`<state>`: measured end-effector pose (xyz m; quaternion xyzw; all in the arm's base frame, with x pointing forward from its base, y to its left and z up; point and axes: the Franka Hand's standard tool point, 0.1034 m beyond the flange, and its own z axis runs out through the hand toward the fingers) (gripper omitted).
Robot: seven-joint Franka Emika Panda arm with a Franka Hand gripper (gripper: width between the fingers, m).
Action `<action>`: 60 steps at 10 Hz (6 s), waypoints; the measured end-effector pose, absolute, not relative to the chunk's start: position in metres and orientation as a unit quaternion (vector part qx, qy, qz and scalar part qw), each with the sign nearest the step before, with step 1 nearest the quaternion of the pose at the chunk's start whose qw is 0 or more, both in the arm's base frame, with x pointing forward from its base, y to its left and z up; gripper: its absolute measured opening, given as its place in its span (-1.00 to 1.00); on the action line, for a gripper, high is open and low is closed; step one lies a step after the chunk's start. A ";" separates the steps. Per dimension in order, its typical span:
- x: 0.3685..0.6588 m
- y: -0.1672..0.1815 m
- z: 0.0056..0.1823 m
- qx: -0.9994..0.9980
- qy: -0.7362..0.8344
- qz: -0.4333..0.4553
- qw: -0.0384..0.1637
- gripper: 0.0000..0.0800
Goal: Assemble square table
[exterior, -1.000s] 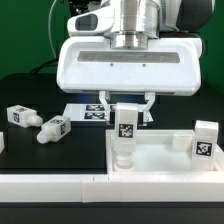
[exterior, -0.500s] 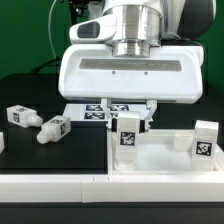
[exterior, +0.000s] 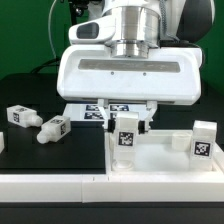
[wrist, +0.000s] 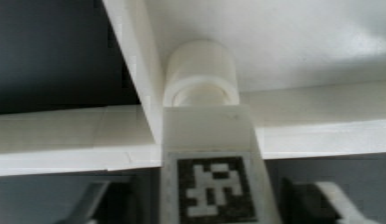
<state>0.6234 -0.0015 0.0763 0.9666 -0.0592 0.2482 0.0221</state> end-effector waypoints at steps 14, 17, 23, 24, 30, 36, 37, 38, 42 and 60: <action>0.628 0.000 0.075 0.991 -0.097 0.083 -0.030 0.29; 0.628 -0.001 0.076 0.987 -0.137 0.082 -0.033 -0.26; 0.639 -0.008 0.075 0.896 -0.437 0.042 -0.071 -0.27; 0.639 -0.007 0.074 0.867 -0.492 0.040 -0.073 -0.27; 0.636 -0.009 0.073 0.761 -0.642 0.032 -0.089 -0.27; 0.637 -0.007 0.080 0.930 -0.359 0.048 -0.058 0.62; 0.639 -0.007 0.081 0.954 -0.289 0.058 -0.051 0.62; 0.645 -0.007 0.083 0.977 -0.195 0.080 -0.038 0.62; 0.649 -0.008 0.089 0.994 -0.046 0.094 -0.024 0.32; 0.633 -0.011 0.085 0.860 -0.502 0.078 -0.048 0.59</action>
Offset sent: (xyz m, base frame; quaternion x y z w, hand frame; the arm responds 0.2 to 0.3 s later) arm 0.0000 0.0000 0.0000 0.0000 0.0000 0.0000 1.0000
